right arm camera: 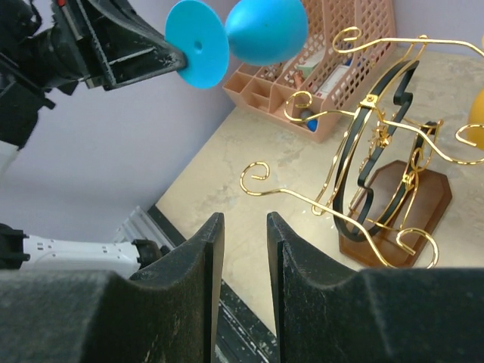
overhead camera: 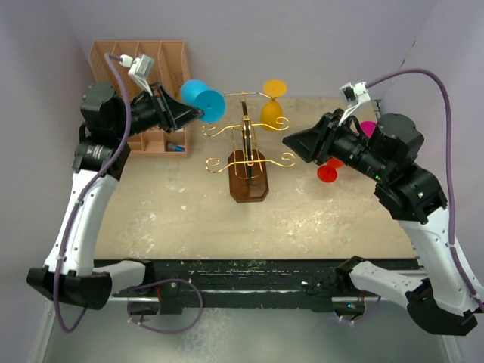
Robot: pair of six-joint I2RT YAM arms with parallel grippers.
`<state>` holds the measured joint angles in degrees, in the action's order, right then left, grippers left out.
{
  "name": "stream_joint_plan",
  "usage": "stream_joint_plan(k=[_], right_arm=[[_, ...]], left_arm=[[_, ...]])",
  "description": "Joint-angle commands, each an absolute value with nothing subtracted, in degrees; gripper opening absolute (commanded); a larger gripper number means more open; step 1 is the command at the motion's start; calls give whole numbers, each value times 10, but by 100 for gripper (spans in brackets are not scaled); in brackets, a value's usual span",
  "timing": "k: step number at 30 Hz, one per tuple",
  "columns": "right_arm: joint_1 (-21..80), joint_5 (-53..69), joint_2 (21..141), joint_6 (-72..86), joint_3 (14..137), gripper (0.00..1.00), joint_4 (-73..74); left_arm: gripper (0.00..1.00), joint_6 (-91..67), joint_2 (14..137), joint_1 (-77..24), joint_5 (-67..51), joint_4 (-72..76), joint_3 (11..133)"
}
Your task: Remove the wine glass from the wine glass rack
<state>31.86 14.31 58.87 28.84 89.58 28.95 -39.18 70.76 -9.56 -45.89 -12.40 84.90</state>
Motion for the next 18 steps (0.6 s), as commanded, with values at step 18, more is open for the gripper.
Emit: stream_joint_plan(k=[18], right_arm=[[321,373,611,163,922,33,377]], left_arm=[[0,63,374,-153,-378,-292,680]])
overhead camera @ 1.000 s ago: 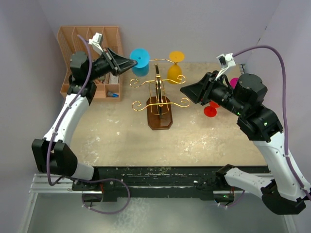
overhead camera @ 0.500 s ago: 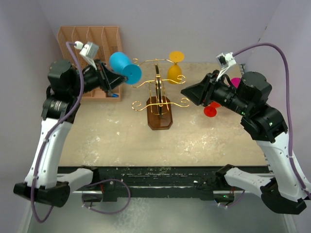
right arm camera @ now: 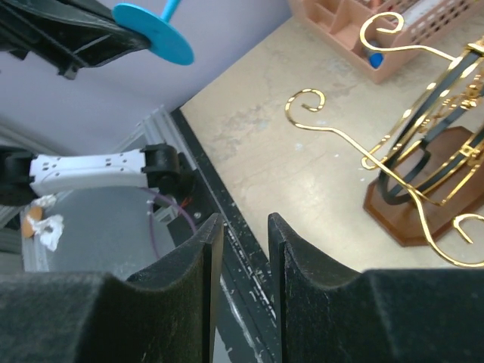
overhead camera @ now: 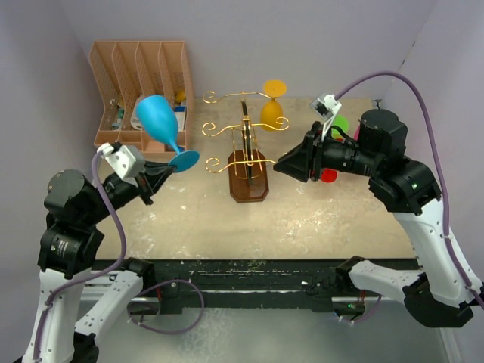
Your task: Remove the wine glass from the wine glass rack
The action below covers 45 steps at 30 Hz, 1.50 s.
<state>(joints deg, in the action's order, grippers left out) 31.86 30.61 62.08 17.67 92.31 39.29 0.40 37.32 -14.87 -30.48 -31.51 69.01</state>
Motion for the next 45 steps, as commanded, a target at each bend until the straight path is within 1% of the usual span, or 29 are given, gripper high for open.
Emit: stream_joint_plan(k=[1,4,7,11,13,16,19,22,26,28,31,33,35,38,40,45], right_arm=[[321,379,612,168,925,34,375],[321,413,630,177,947,35,375],[321,454,660,180,983,40,377],[322,505,720,192,1021,48,355],[323,551,747,231,1013,53,291],[339,592,784,286,1007,56,205],[365,581,819,285,1045,61,196],[366,535,845,272,1119,62,234],[366,467,888,185,1258,63,370],[365,452,896,160,1291,63,413],[366,446,863,141,1254,64,413],[365,449,835,131,1224,65,410],[366,470,818,124,1202,65,399],[365,524,807,115,1189,65,386],[366,546,799,107,1184,65,377],[365,597,774,104,1166,66,340]], left_arm=[[0,64,375,-153,-428,-288,680],[0,58,368,-153,-535,-260,671],[0,76,357,-154,-538,-267,665],[0,81,356,-155,-556,-272,664],[0,76,359,-155,-562,-261,667],[0,76,364,-155,-566,-248,674],[0,75,362,-156,-575,-231,678],[0,76,359,-155,-587,-227,683],[0,63,344,-155,-628,-237,692],[0,45,331,-155,-651,-237,693],[0,20,310,-155,-680,-232,693],[0,-22,298,-155,-706,-201,687],[0,-101,284,-155,-744,-118,660],[0,-258,270,-155,-791,61,616],[0,-329,268,-155,-817,146,596],[0,-376,269,-169,-843,175,593]])
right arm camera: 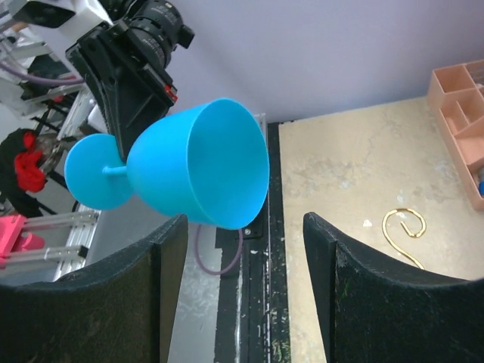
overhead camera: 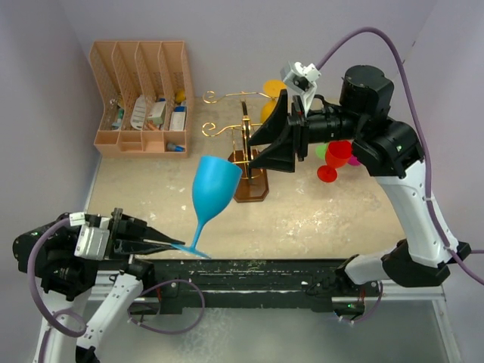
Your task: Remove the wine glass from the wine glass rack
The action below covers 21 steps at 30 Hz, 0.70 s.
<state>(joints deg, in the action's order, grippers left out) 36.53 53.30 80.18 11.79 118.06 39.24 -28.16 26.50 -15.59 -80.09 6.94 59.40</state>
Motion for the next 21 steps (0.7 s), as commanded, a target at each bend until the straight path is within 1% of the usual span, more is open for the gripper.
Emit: stream_joint_plan(k=[1,7,14,21], right_arm=[[366,605,769,105,1158,66,330],[365,686,752,152,1096,66,235],[366,757,711,305,981,65,-8],[366,752,725,308,990,65,-21]], left_arm=[[0,-382,266,-174,-841,182,592],[0,-423,267,-189,-822,245,584],[0,-455,295,-190,-814,303,576],[0,-514,322,-190,-807,399,554]])
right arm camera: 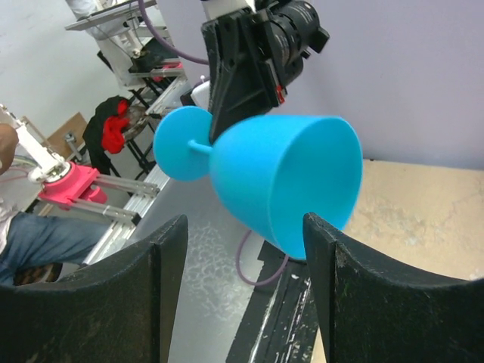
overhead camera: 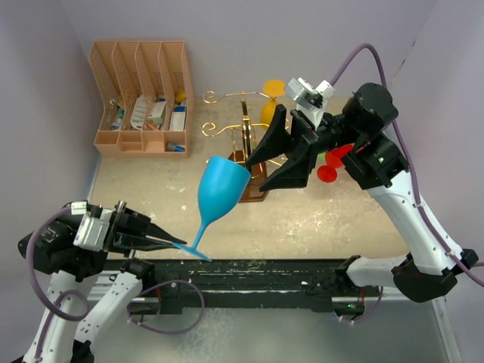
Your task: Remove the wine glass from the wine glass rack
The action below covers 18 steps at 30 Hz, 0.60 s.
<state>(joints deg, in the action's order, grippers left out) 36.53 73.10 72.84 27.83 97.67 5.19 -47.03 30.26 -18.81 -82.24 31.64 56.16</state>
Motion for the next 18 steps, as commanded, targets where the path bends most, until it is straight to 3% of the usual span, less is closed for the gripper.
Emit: stream_joint_plan(k=[1,7,14,18], right_arm=[[366,753,727,311,994,65,-26],[366,772,738,390,965,61,-130],[367,775,744,403,955,58,-144],[370,782,748,418,948,50,-166]], left_arm=[[0,-514,325,-190,-806,400,554],[0,-515,343,-190,-795,427,553],[0,-558,372,-190,-789,503,547],[0,-574,392,-191,-785,537,543]])
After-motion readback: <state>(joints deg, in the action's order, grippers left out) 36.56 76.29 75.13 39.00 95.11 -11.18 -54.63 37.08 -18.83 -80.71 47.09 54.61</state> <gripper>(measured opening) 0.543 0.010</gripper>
